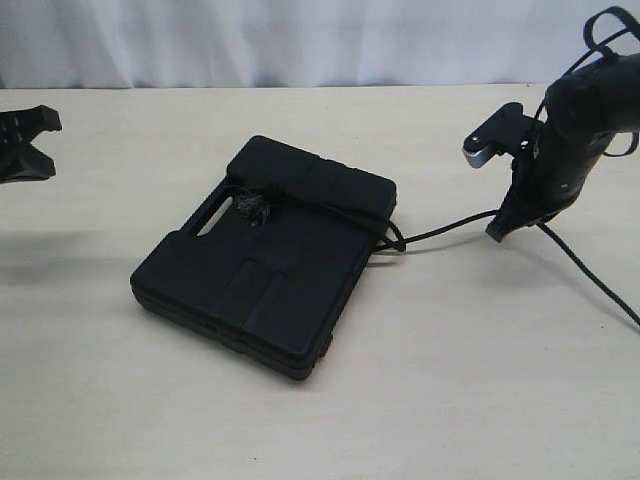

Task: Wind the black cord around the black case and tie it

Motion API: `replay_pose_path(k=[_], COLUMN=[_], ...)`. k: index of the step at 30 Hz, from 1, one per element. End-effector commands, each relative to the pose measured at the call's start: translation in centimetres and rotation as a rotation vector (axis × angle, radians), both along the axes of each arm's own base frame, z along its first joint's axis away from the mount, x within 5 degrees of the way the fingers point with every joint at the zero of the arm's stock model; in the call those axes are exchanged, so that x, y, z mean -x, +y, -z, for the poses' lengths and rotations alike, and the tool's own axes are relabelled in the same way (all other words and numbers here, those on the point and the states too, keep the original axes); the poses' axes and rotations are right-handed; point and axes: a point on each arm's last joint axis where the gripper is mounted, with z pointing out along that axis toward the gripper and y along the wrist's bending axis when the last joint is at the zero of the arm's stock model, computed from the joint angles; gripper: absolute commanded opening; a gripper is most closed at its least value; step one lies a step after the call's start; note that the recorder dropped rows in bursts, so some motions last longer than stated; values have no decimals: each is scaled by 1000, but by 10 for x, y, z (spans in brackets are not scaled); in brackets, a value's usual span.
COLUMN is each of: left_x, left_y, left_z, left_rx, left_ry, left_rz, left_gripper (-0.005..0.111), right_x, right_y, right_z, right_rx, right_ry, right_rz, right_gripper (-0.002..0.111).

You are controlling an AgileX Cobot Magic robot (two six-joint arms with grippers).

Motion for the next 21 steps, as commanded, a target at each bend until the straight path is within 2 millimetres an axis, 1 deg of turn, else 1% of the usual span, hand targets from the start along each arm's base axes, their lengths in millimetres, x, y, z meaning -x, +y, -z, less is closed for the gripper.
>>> replay_pose_path(k=[1, 4, 6, 8, 12, 15, 17, 19, 21], left_x=[1, 1, 0, -4, -9, -10, -11, -14, -17], left_y=[0, -3, -10, -25, -66, -89, -102, -115, -127], left_z=[-2, -2, -2, -3, -5, -5, -5, -7, -11], left_rx=[1, 18, -5, -53, -107, -125, -151, -194, -211], left_ry=[-6, -1, -21, -60, -118, -131, -143, -164, -174], left_rz=[-13, 0, 70, 185, 371, 441, 463, 505, 544], left_gripper=[0, 0, 0, 0, 0, 0, 0, 4, 12], right_x=[-2, -2, -2, -1, -1, -1, -1, -1, -1], right_y=[0, 0, 0, 0, 0, 0, 0, 0, 0], right_z=[-3, -3, -3, -3, -3, -3, -3, -3, -3], right_rx=[-27, -27, -27, -26, -25, -26, -26, -26, -26], right_ry=[-33, -33, -33, -32, -24, -23, -23, -23, -23], right_rz=[11, 11, 11, 12, 15, 15, 15, 15, 15], right_gripper=[4, 4, 4, 4, 4, 4, 4, 4, 4])
